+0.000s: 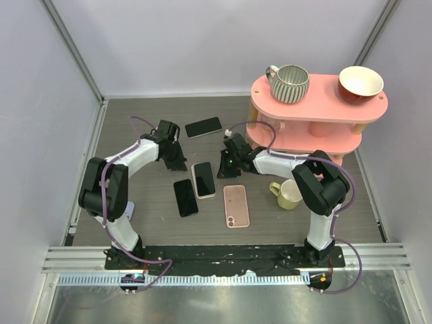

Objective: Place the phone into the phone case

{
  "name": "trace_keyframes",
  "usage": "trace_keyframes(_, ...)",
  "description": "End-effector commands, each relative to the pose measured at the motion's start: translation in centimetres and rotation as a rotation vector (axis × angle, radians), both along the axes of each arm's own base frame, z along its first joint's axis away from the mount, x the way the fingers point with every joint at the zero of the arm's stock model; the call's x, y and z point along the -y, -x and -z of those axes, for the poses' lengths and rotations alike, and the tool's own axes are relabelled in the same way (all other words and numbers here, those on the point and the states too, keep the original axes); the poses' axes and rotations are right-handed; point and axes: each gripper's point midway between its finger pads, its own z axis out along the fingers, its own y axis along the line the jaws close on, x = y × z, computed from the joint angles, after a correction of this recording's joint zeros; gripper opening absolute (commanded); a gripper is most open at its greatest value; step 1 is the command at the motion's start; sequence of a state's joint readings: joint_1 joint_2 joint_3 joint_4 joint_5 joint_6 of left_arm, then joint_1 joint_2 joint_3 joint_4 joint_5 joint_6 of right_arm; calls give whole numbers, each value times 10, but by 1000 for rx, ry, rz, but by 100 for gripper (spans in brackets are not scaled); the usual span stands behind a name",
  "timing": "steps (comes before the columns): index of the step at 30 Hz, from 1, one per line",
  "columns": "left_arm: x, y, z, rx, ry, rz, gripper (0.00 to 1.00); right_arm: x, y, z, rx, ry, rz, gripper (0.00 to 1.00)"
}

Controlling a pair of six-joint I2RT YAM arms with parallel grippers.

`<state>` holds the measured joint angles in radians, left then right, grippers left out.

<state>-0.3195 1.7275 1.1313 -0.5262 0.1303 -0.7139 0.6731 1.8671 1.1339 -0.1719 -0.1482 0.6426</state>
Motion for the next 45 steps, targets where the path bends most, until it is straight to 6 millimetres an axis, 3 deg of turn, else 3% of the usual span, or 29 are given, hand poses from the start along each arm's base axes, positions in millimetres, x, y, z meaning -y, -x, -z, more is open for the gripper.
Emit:
trace_keyframes(1,5,-10,1,3,3,16,0,4,-29,-33,125,20,50,12)
trace_keyframes(17,22,-6,16,-43,75,45,0,-23,-39,-18,118,78,0,9)
trace_keyframes(25,33,0,23,-63,108,54,0,-41,-33,-12,111,94,-26,8)
trace_keyframes(36,37,-1,19,-49,123,53,0,-41,-33,-18,118,89,-27,8)
trace_keyframes(45,33,0,20,-55,103,51,0,-13,-45,-36,198,213,45,8)
